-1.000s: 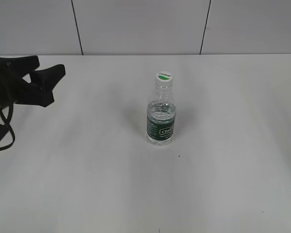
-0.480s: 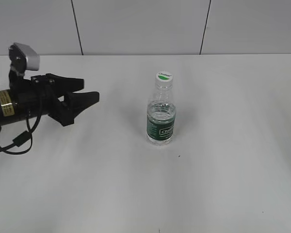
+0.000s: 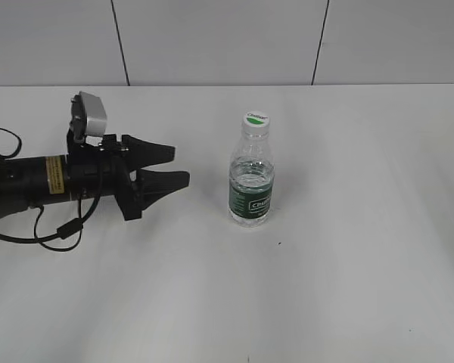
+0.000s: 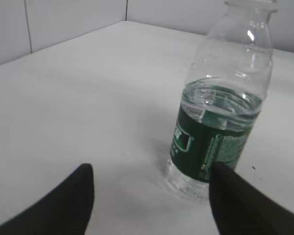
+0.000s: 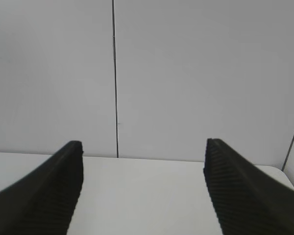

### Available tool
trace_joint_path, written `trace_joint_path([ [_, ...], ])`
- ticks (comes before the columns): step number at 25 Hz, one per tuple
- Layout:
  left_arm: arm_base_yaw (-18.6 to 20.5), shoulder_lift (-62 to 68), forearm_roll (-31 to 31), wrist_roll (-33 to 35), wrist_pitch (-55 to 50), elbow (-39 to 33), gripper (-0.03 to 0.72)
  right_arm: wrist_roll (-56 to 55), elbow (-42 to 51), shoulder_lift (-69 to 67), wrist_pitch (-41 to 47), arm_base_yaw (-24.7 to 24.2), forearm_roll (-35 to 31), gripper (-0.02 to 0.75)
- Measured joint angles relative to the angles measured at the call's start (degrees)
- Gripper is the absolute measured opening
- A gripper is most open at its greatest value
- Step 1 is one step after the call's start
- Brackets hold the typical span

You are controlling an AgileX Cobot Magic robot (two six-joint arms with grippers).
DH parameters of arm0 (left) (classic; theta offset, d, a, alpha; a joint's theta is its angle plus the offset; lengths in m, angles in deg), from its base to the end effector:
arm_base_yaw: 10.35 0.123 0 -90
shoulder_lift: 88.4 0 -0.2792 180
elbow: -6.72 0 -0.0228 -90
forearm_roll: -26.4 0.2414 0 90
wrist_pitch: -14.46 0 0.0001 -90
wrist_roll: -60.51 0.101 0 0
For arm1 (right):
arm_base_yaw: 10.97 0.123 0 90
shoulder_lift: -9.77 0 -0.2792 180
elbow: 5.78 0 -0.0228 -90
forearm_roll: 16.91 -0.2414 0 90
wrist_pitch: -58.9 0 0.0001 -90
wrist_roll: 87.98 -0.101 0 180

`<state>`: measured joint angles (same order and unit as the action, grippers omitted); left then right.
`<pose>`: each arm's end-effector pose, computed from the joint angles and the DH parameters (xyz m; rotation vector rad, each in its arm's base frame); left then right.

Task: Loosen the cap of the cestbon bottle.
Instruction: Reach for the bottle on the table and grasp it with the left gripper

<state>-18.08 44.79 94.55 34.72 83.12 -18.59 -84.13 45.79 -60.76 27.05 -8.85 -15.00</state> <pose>0.3320 -0.1331 0.0889 1.0058 1.5940 -0.9293 0.2243 0.0101 0.2767 -0.1181 1.5711 -0.0320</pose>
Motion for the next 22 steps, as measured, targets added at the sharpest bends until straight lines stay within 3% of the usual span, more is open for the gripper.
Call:
trace_joint_path([
  [7,-4.97,3.28,2.45,0.12,-1.64,4.79,0.589,-0.92,0.0,0.0,0.0,0.0,0.0,0.587],
  [22,-12.5,7.59,0.15,0.12,-5.3,12.15,0.59,-1.52,0.0,0.0,0.0,0.0,0.0,0.587],
])
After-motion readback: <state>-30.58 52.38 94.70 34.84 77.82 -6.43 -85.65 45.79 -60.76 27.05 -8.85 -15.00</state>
